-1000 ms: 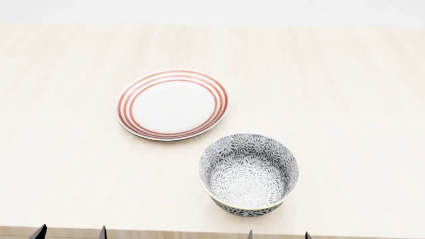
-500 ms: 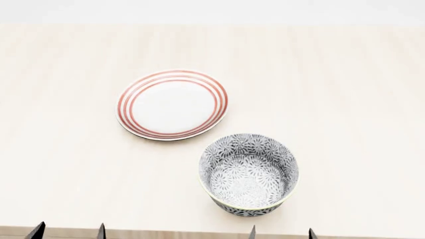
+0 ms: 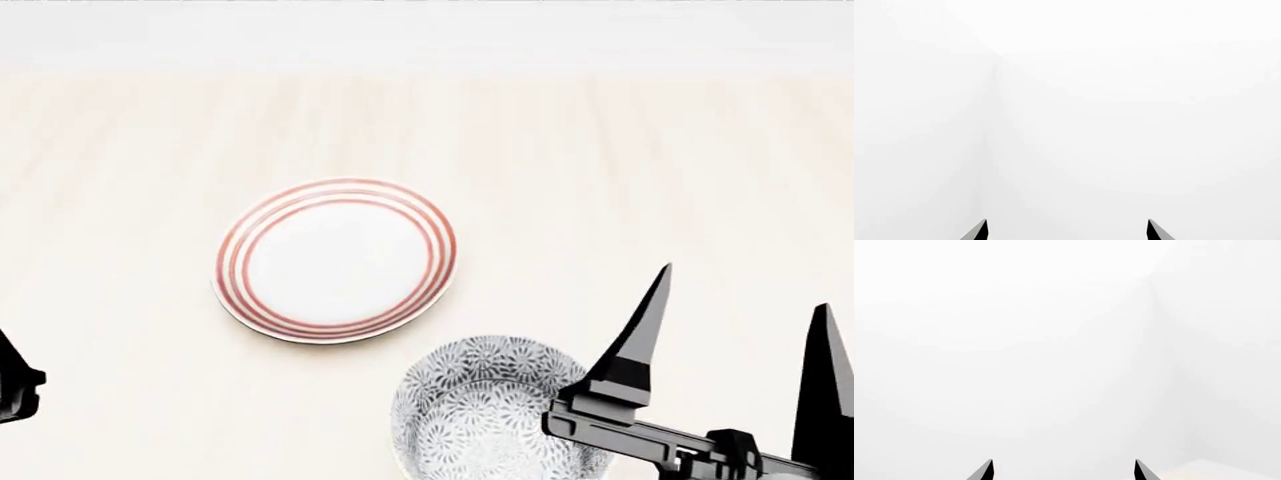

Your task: Put the bowl on the plate.

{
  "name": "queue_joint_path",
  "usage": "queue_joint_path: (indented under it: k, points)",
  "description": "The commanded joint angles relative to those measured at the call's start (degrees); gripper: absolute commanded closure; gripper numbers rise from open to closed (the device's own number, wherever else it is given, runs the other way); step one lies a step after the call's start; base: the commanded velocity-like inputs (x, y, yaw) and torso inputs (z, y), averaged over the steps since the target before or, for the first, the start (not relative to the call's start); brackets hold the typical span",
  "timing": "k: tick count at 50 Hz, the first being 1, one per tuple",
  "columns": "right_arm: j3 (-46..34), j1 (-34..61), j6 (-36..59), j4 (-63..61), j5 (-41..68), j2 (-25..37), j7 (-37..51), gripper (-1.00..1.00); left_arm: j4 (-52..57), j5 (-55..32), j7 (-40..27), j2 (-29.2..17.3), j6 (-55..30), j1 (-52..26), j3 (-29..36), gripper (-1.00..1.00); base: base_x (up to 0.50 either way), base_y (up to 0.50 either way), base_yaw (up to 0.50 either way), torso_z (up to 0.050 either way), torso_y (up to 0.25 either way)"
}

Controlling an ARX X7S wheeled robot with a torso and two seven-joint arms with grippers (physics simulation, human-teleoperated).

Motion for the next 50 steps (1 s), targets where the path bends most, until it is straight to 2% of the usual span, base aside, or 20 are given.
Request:
queue_joint_path:
  k: [1,17,22,23,26,27,29,32,36,39,50]
  points:
    - [1.3,0.3,-1.3,-3.9,-0.6,0.0,0.6,-1.0,4.2,1.3,-1.4,0.0,1.0,-0.5,-2.2,-1.0,0.5,0.0,0.0,0.0,0.0]
    - [0.2,0.1,-0.8,-4.9,-0.1,1.3,2.1,-1.0,4.9,-0.3,-1.9,-0.7,-0.9,-0.1,-0.7,-1.0,0.5,0.0,0.0,0.0,0.0]
    - [-0.2,0.0,-0.5,-4.8,-0.2,1.6,2.6,-1.0,3.4,-4.2,-0.9,-1.3,-11.5,-1.7,1.6,-1.0,0.04,0.0,0.0,0.0,0.0]
    - [-0.4,0.0,-0.3,-4.9,-0.2,1.7,2.6,-1.0,1.6,-4.6,0.2,-1.9,-18.1,-3.5,4.4,-1.0,0.0,0.0,0.0,0.0,0.0]
    - [-0.7,-0.1,-0.1,-5.3,-0.2,1.9,2.8,-1.0,-1.4,-5.7,1.4,-1.6,-24.6,-5.3,8.1,-1.0,0.0,0.0,0.0,0.0,0.0]
    - [-0.8,-0.1,-0.1,-5.3,-0.3,2.0,2.9,-1.0,-2.9,-4.9,0.6,-1.0,-29.2,-6.3,10.7,-1.0,0.0,0.0,0.0,0.0,0.0]
    - [-0.8,-0.1,0.0,-5.3,-0.1,2.2,3.0,-1.0,-4.4,-8.3,1.2,0.9,-34.8,-7.5,10.8,-1.0,0.0,0.0,0.0,0.0,0.0]
    - [-1.0,-0.1,0.2,-5.3,-0.1,2.4,3.2,-1.0,-5.7,-12.2,3.7,2.1,-39.9,-8.5,13.1,-1.0,0.0,0.0,0.0,0.0,0.0]
    - [-1.3,-0.2,0.1,-5.1,0.0,2.7,3.4,-1.0,-7.9,-17.7,5.2,4.6,-45.9,-10.0,12.7,-1.0,0.0,0.0,0.0,0.0,0.0]
    - [-1.6,-0.3,0.3,-5.1,0.1,2.9,3.5,-1.0,-10.7,-27.5,6.4,7.2,-54.3,-13.1,10.7,-1.0,0.0,0.0,0.0,0.0,0.0]
    - [-2.0,-0.3,-0.1,-4.5,0.3,3.4,4.0,-1.0,-14.8,-44.4,-0.7,7.1,-58.1,-18.5,12.3,-1.0,0.0,0.0,0.0,0.0,0.0]
